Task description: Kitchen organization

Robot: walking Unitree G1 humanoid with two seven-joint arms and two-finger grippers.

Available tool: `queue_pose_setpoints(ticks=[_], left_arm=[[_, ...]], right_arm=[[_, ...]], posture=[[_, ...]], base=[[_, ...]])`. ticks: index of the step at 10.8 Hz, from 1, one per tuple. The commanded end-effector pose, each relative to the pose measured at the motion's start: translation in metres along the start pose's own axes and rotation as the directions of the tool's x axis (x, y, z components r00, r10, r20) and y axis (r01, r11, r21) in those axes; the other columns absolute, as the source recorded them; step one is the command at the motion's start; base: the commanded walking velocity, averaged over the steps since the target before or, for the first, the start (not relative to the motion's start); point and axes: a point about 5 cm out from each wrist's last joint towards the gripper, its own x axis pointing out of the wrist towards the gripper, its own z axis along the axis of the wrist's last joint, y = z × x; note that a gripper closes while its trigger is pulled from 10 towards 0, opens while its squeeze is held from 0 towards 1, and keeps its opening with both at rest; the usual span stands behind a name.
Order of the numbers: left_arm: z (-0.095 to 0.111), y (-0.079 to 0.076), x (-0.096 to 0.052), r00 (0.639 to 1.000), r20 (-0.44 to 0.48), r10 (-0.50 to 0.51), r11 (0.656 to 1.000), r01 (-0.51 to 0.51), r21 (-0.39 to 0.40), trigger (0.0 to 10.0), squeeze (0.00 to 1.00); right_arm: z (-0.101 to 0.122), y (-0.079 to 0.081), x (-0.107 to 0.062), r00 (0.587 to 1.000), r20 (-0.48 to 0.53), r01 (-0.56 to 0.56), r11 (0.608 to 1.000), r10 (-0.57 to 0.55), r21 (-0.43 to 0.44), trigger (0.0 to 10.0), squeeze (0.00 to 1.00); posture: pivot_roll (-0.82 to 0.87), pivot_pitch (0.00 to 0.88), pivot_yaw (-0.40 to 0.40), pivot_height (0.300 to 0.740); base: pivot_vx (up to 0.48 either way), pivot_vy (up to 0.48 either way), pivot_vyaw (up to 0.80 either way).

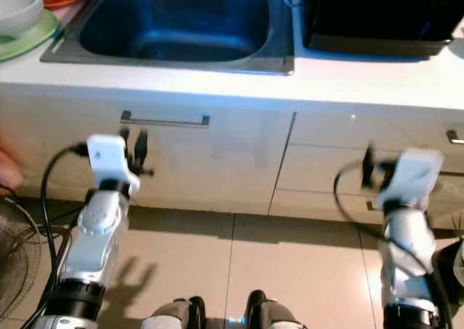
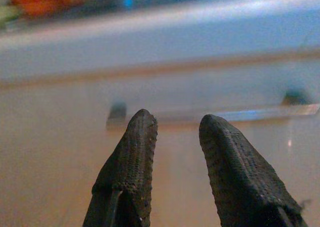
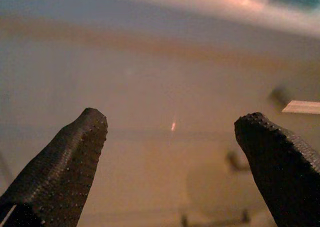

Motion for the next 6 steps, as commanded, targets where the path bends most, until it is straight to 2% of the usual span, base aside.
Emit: queue_pose_setpoints(ticks=[1, 2, 3, 4, 5, 6], left_arm=[[-0.012, 0.005, -0.006, 0.999, -0.042, 0.015, 1.000, -0.015, 0.015, 10.0, 0.00], [-0.039, 0.008, -0.015, 0.989, -0.150, 0.012, 0.999, -0.007, 0.038, 10.0, 0.00], [-0.047, 0.008, -0.018, 0.983, -0.184, 0.011, 0.999, -0.004, 0.038, 10.0, 0.00], [-0.063, 0.009, -0.025, 0.967, -0.254, 0.006, 0.999, 0.003, 0.037, 10.0, 0.00], [-0.076, 0.008, -0.031, 0.951, -0.310, -0.001, 0.999, 0.012, 0.034, 10.0, 0.00], [-0.091, 0.007, -0.040, 0.923, -0.385, -0.007, 0.999, 0.022, 0.034, 10.0, 0.00]], right_arm=[[-0.014, -0.001, -0.003, 0.998, -0.061, -0.027, 0.999, 0.026, -0.028, 10.0, 0.00], [-0.052, 0.004, -0.006, 0.970, -0.223, -0.122, 0.987, 0.096, -0.107, 10.0, 0.00], [-0.059, 0.009, -0.007, 0.956, -0.257, -0.164, 0.984, 0.139, -0.076, 10.0, 0.00], [-0.077, 0.020, -0.010, 0.920, -0.330, -0.243, 0.968, 0.212, -0.056, 10.0, 0.00], [-0.093, 0.029, -0.016, 0.887, -0.404, -0.271, 0.961, 0.225, -0.058, 10.0, 0.00], [-0.110, 0.044, -0.027, 0.840, -0.472, -0.311, 0.950, 0.268, -0.015, 10.0, 0.00]], posture=[[0.04, 0.186, 0.017, 0.740], [0.05, 0.179, 0.020, 0.740], [0.04, 0.177, 0.020, 0.740], [0.04, 0.169, 0.021, 0.740], [0.06, 0.158, 0.021, 0.740], [0.06, 0.150, 0.026, 0.740]], base=[[0.000, 0.000, 0.00], [0.000, 0.000, 0.00], [0.000, 0.000, 0.00], [0.000, 0.000, 0.00], [0.000, 0.000, 0.00], [0.000, 0.000, 0.00]])
